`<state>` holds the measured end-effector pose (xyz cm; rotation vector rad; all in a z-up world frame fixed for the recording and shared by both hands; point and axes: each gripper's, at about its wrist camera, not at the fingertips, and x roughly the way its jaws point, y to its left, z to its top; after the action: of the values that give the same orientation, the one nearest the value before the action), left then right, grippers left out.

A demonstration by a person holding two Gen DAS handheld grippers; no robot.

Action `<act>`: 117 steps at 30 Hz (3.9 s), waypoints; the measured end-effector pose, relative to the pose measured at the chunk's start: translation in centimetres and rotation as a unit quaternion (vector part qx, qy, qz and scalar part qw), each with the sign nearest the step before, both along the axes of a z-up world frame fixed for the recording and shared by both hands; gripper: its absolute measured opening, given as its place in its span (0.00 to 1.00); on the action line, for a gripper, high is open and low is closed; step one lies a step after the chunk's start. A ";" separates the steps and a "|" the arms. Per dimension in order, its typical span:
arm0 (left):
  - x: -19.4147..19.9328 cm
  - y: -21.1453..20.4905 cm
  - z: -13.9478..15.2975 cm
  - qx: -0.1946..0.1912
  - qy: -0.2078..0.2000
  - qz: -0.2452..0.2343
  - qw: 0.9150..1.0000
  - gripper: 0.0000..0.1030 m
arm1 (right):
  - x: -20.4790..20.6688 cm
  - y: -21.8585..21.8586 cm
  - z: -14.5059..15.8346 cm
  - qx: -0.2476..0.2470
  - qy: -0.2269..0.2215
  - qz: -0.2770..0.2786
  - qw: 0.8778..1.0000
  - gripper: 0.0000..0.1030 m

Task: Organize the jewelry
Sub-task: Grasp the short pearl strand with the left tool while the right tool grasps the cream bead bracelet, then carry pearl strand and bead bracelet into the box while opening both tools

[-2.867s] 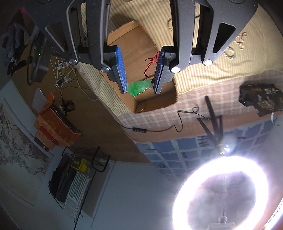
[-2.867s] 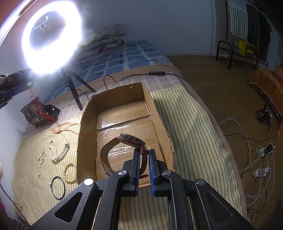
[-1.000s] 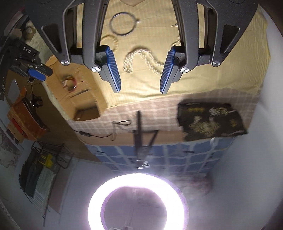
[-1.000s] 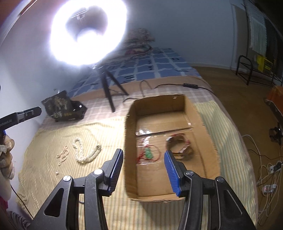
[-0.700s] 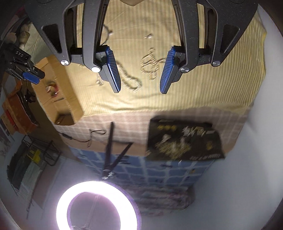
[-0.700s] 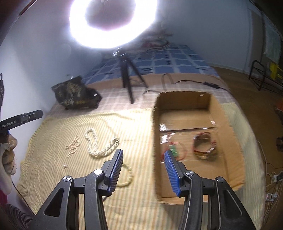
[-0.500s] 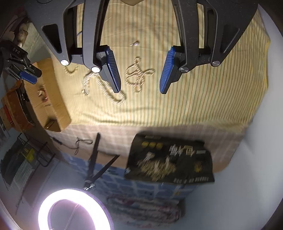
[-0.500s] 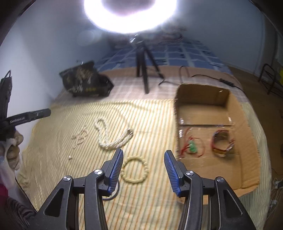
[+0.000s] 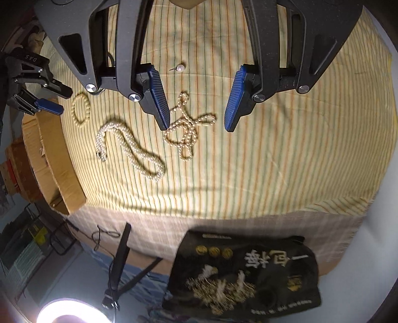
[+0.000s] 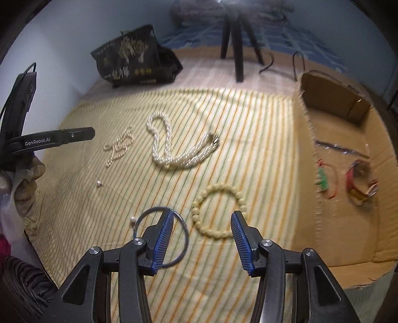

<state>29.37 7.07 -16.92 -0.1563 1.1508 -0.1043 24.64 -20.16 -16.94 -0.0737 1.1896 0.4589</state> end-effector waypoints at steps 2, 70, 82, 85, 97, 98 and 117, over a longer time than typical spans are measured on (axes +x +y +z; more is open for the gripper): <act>0.3 -0.3 -0.6 0.003 0.005 -0.005 1.000 0.45 | 0.1 0.4 -0.6 -0.004 0.008 -0.001 1.000 0.49; 0.5 0.2 1.6 0.019 -0.061 0.006 0.998 0.02 | 0.4 0.6 2.6 -0.019 -0.070 -0.019 0.997 0.05; -1.5 -2.2 6.5 0.012 -0.120 -0.011 0.993 0.02 | -0.6 -0.7 6.7 0.014 -0.111 -0.031 0.993 0.05; -2.0 -3.3 7.6 0.009 -0.132 -0.019 0.991 0.02 | -0.9 -1.6 7.8 0.022 -0.122 -0.039 0.991 0.05; -3.4 -9.1 11.3 -0.012 -0.169 -0.068 0.983 0.02 | -1.5 -6.8 11.7 0.046 -0.162 -0.083 0.982 0.05; -3.5 -9.7 11.5 -0.014 -0.171 -0.072 0.983 0.02 | -1.6 -7.4 11.9 0.047 -0.164 -0.088 0.981 0.05; -3.8 -21.2 12.7 -0.045 -0.178 -0.154 0.971 0.02 | -2.0 -16.9 11.9 0.040 -0.163 -0.166 0.972 0.05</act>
<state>25.62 -14.16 -4.25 -0.0347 0.8032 -0.4433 22.68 -37.05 -5.03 0.1146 0.8372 0.1880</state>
